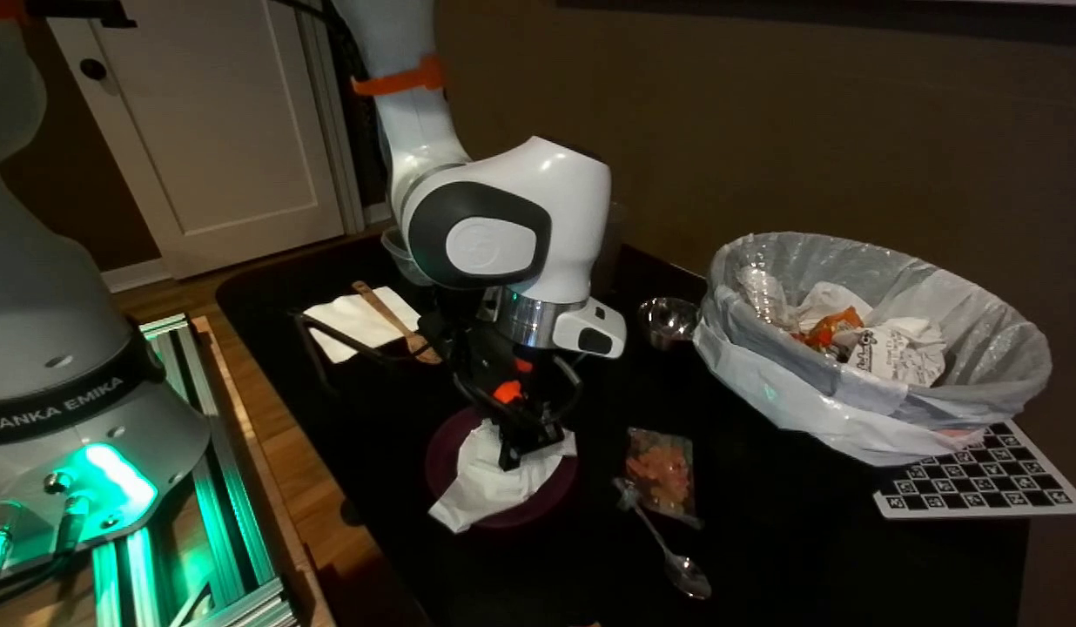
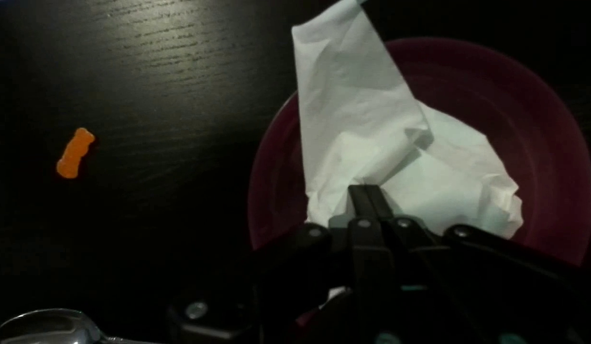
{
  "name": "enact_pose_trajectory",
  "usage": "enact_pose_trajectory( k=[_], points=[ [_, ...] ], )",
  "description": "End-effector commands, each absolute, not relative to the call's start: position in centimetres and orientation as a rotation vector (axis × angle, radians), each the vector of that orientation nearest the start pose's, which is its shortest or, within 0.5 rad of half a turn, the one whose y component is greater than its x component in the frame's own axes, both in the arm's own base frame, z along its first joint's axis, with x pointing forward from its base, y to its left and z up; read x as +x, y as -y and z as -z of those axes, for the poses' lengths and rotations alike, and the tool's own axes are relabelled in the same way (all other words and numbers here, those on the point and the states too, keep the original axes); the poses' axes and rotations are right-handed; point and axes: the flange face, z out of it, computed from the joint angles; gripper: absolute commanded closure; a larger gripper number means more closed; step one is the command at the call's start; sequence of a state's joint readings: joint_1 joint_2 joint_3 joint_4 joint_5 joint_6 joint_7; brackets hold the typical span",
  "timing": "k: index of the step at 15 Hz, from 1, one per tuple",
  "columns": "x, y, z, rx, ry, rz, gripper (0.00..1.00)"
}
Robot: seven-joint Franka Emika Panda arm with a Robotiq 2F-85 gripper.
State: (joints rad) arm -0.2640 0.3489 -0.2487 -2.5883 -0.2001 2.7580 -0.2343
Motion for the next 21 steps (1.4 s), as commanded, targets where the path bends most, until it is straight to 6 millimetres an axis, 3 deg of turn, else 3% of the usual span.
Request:
enact_pose_trajectory(
  k=[1,3,8,12,21],
  points=[
    [36.1,20.2,-13.3,-3.209,-0.140,-0.335,0.73],
    [36.2,20.0,-13.9,-3.208,-0.141,-0.306,0.64],
    [36.6,20.1,-15.6,-3.223,-0.156,-0.212,0.27],
    [36.8,19.9,-15.6,-3.218,-0.203,-0.131,0.00],
    [35.9,17.3,-12.8,-3.126,-0.376,-0.039,0.00]
  ],
)
